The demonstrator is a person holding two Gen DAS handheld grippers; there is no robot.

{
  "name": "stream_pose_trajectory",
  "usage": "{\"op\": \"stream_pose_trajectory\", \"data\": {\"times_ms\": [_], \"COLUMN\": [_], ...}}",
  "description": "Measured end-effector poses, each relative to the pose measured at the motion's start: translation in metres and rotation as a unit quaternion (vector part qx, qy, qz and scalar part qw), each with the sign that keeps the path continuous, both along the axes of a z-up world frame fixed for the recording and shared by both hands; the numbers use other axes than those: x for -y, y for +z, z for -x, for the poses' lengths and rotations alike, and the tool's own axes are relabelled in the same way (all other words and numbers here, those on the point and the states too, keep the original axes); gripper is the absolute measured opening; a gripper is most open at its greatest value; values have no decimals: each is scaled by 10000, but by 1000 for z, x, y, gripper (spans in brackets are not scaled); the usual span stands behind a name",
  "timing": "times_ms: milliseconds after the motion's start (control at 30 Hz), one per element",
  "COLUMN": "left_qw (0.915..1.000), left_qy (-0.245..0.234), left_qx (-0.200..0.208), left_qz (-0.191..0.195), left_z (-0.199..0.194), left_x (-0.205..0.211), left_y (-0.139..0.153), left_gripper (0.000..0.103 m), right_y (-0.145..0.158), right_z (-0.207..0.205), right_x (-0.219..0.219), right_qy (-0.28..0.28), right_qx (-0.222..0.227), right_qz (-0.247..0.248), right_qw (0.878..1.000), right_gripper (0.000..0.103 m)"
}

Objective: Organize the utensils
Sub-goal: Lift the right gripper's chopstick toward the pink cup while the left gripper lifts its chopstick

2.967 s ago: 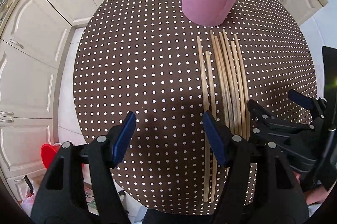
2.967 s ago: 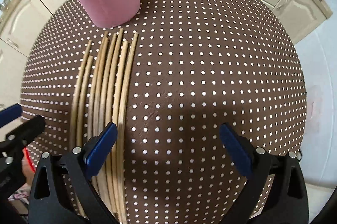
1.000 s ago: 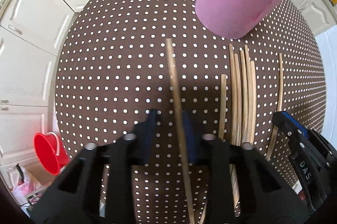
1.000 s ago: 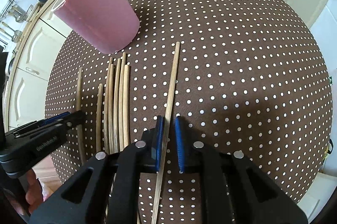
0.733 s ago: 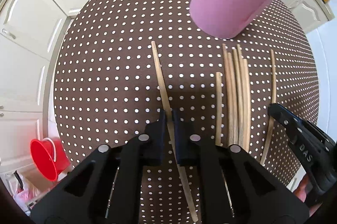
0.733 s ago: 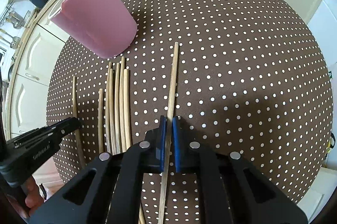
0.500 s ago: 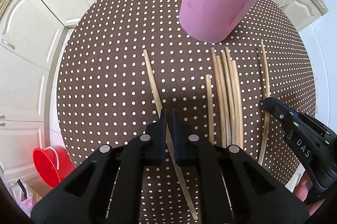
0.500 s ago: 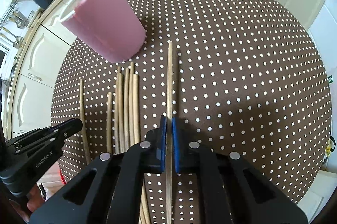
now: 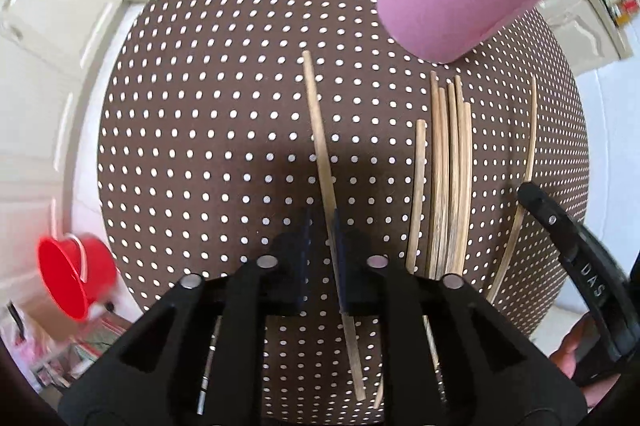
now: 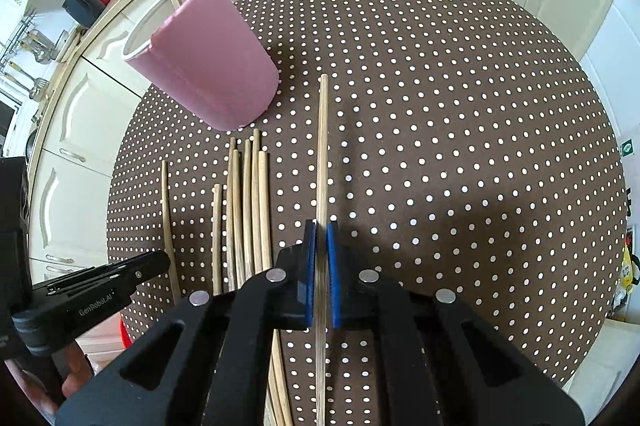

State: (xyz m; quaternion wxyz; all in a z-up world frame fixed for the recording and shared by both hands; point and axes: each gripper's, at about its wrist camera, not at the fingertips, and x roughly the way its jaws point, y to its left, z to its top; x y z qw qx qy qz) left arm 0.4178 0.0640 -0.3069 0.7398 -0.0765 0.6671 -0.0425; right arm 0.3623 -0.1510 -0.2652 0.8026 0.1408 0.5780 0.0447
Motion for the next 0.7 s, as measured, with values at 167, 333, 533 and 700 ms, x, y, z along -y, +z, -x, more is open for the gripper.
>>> {"op": "stream_pose_trajectory", "data": {"times_ms": [167, 333, 533, 700], "left_qw": [9997, 9995, 9971, 9957], "left_qy": [207, 152, 97, 40], "left_qx": [115, 7, 301, 430], "left_qz": [68, -266, -698, -820], "left_z": [0, -8, -20, -18], "left_x": [-13, -10, 0, 9], "left_y": [4, -6, -7, -1], "left_gripper": [60, 54, 22, 7], "right_y": [-2, -6, -10, -6], "right_z": [0, -5, -11, -13], "right_x": [2, -2, -6, -5], "right_qy": [-13, 58, 76, 32], "right_qx": [3, -47, -7, 94], "right_qz": [-9, -35, 14, -1], "right_qw": [10000, 10000, 10000, 10000], "right_gripper": [5, 5, 5, 5]}}
